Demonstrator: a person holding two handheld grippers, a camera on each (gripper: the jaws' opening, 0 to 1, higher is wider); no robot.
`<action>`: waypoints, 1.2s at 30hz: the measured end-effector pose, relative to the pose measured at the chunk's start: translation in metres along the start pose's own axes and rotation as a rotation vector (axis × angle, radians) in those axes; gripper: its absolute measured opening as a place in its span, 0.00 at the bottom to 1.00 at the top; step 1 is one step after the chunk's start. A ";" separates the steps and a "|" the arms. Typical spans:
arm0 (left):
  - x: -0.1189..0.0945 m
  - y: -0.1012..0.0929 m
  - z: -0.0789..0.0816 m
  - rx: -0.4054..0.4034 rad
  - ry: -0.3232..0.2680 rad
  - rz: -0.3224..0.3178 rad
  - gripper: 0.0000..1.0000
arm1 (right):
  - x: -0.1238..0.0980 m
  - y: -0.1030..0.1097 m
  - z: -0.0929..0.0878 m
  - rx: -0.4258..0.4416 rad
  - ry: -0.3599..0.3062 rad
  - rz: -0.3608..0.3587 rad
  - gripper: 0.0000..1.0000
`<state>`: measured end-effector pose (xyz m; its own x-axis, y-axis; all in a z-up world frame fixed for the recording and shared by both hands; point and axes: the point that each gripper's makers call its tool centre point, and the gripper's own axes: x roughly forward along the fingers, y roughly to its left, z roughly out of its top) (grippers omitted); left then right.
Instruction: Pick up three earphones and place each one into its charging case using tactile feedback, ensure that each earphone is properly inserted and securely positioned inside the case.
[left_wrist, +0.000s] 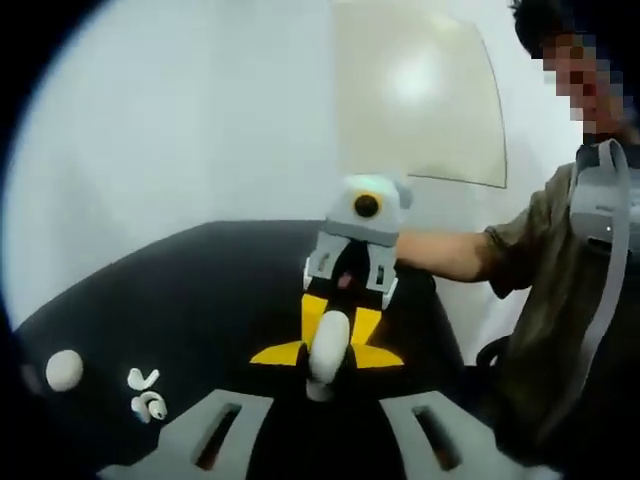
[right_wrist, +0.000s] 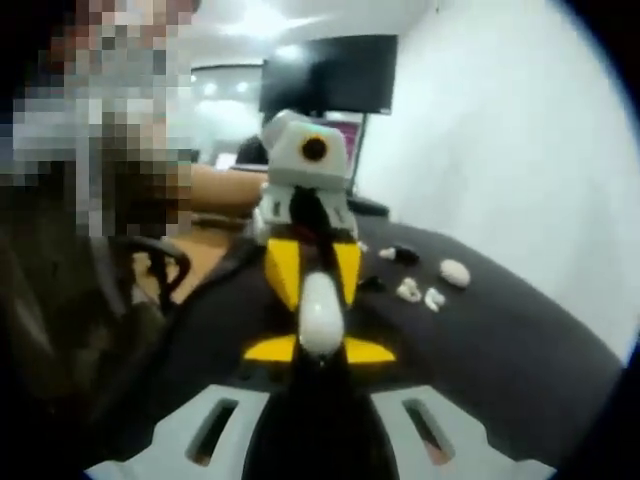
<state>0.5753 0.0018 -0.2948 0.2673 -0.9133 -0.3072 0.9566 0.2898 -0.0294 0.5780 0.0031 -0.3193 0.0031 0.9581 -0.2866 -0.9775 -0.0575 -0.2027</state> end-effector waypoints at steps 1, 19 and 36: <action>-0.001 0.000 0.000 0.000 -0.001 -0.005 0.13 | 0.000 0.001 0.000 -0.002 -0.001 0.003 0.16; -0.012 0.013 0.017 0.057 -0.081 0.066 0.08 | 0.002 0.007 0.004 0.009 -0.001 0.007 0.16; -0.108 0.060 0.081 0.069 -0.360 0.352 0.14 | 0.001 0.006 0.005 0.058 -0.009 0.013 0.17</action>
<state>0.6127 0.0949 -0.1863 0.5865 -0.8077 0.0606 0.8034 0.5896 0.0832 0.5714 0.0053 -0.3162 -0.0115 0.9599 -0.2802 -0.9880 -0.0540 -0.1444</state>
